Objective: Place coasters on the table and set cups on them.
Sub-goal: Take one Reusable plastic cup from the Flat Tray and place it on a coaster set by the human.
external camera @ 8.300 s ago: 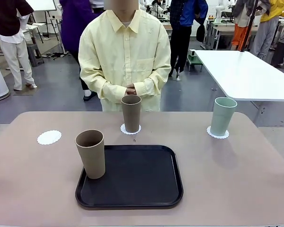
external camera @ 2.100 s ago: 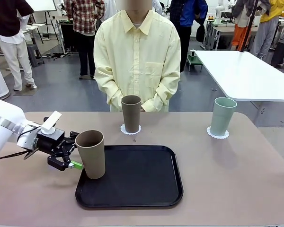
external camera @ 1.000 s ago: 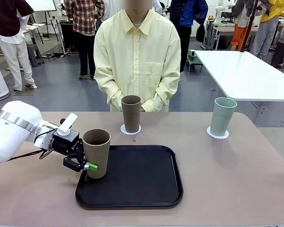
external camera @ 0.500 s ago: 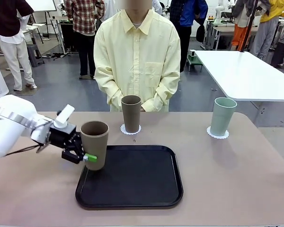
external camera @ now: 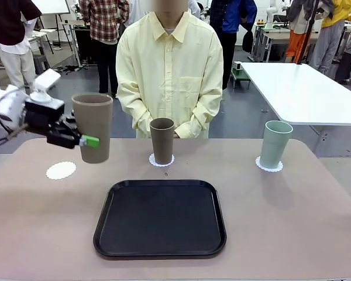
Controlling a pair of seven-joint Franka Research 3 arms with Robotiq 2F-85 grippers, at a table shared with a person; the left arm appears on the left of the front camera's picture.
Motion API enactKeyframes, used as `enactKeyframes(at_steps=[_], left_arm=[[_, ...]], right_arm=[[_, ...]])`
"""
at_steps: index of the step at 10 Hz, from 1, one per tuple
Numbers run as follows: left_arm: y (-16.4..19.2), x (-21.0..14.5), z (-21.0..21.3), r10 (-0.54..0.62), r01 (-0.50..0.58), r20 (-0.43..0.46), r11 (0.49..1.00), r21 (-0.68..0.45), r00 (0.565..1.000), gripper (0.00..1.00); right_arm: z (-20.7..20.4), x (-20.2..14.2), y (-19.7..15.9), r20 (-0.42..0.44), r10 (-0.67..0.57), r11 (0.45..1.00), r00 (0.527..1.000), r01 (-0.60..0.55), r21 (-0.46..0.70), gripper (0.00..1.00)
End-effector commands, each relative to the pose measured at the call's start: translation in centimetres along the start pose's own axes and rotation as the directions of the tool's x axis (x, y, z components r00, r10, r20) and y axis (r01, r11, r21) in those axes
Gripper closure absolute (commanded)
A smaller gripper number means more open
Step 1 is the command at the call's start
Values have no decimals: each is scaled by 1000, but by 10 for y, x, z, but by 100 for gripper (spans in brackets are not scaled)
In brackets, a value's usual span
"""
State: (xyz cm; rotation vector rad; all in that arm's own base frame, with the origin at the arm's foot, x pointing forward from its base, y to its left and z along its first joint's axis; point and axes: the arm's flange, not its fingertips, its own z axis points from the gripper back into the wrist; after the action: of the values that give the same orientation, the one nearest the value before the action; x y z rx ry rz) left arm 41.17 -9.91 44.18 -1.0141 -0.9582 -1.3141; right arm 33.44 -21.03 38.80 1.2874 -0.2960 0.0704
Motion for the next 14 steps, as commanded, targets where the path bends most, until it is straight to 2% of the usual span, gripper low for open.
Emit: enactKeyframes(at_steps=[1, 4, 5, 6, 8, 11, 14], left_arm=[[-6, 3, 10, 4, -3, 13, 1000, -21, 1000, 91], [0, 0, 0, 0, 0, 0, 1000, 0, 1000, 91], [-3, 6, 5, 5, -5, 7, 1000, -1, 1000, 16], [21, -6, 22, -41, 41, -4, 999, -12, 999, 16], [70, -24, 76, -89, 88, 37, 996, 34, 995, 16], [95, -45, 143, -117, 107, 61, 985, 135, 991, 16], [101, -64, 182, -141, 136, 16, 976, 167, 990, 16]], right_arm=[[0, 0, 0, 1, -3, 1000, 1000, 3, 0, 0], [0, 0, 0, 1, -3, 1000, 1000, 3, 0, 0], [0, 0, 0, 1, -3, 1000, 1000, 3, 0, 0], [0, 0, 0, 1, -3, 1000, 1000, 3, 0, 0], [0, 0, 0, 1, -3, 1000, 1000, 3, 0, 0], [0, 0, 0, 1, -3, 1000, 1000, 3, 0, 0], [0, 0, 0, 1, -3, 1000, 1000, 3, 0, 0]])
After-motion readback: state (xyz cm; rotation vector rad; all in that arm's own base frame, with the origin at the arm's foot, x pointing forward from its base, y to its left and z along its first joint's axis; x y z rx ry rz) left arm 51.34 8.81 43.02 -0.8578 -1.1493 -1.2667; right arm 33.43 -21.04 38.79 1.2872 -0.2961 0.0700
